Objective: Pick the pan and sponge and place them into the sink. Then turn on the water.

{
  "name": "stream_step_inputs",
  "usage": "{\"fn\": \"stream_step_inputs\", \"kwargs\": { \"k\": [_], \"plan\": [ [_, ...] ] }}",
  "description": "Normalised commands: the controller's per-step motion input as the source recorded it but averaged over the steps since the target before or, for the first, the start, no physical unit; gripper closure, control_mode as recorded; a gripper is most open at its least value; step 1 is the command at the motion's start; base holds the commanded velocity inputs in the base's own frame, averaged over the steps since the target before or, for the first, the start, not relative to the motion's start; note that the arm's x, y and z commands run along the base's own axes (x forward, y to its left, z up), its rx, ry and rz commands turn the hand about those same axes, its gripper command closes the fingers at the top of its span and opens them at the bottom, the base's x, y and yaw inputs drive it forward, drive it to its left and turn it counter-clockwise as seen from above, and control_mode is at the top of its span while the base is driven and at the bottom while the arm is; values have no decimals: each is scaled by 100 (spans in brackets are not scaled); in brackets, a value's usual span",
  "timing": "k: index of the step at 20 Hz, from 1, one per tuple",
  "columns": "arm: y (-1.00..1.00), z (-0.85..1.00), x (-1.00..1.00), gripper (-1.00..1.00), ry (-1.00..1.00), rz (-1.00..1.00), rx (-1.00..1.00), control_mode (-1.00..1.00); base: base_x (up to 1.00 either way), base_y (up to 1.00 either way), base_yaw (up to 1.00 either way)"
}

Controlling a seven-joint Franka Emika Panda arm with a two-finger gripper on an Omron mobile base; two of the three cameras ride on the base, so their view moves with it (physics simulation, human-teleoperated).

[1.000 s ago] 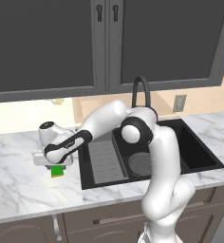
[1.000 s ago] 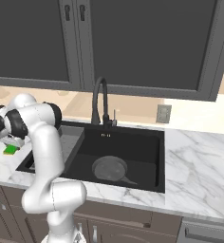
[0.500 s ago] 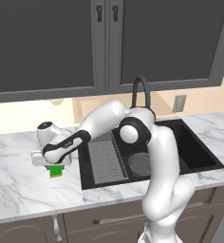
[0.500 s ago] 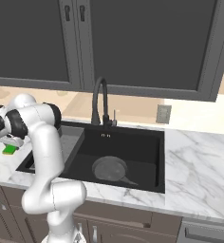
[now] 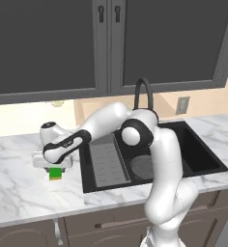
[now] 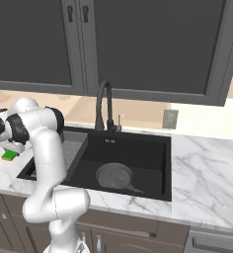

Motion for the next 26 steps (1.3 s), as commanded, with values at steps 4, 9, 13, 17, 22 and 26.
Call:
{"fn": "stream_step_inputs", "kwargs": {
  "k": [4,9,13,17,22,26],
  "plan": [
    [0,-27,0,100,5,0,0,-100,0,0,0],
    [-5,8,-3,100,1,0,0,-100,0,0,0],
    [0,22,-3,100,0,-1,-1,-100,0,0,0],
    [-3,6,0,100,0,0,-1,-100,0,0,0],
    [-28,20,-16,100,0,-1,0,-100,0,0,0],
    [-54,12,-26,100,-1,-1,0,-100,0,0,0]
  ]
}}
